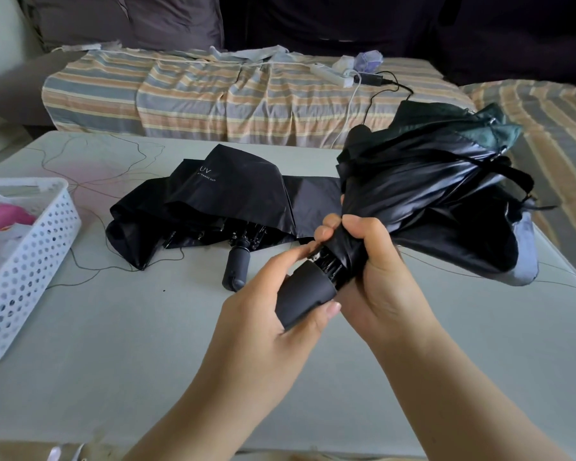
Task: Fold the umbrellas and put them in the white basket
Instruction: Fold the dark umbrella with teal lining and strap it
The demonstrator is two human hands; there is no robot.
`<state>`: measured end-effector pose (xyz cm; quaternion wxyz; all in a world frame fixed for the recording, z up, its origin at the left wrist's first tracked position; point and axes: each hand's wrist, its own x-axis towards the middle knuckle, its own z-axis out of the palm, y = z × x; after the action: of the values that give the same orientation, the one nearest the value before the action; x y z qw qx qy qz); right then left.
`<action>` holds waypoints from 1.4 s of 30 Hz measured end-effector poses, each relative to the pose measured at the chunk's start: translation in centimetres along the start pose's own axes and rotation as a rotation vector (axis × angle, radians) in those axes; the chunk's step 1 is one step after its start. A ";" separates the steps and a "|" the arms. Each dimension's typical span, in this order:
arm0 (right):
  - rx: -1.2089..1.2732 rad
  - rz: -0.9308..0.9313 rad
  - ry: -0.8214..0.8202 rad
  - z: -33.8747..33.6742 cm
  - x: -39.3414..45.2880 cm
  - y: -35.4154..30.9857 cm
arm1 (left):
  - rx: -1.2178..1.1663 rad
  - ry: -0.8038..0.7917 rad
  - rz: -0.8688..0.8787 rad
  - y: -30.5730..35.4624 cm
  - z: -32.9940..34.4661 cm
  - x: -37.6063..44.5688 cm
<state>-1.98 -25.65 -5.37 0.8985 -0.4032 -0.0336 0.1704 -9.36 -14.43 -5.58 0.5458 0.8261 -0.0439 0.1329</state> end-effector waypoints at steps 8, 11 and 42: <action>-0.023 0.026 -0.035 -0.1 0.0 0.0 | -0.001 -0.032 0.000 -0.3 -0.6 -0.1; -0.050 0.008 -0.037 0.0 -0.1 0.0 | -0.023 -0.021 -0.005 -0.6 -0.5 -0.1; -0.241 -0.044 0.112 0.2 -0.5 1.0 | 0.408 0.063 0.243 -1.6 0.2 -0.6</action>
<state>-2.79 -25.04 -5.90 0.8475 -0.5164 -0.0126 0.1225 -9.53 -14.01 -7.22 0.3488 0.9034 -0.0982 0.2295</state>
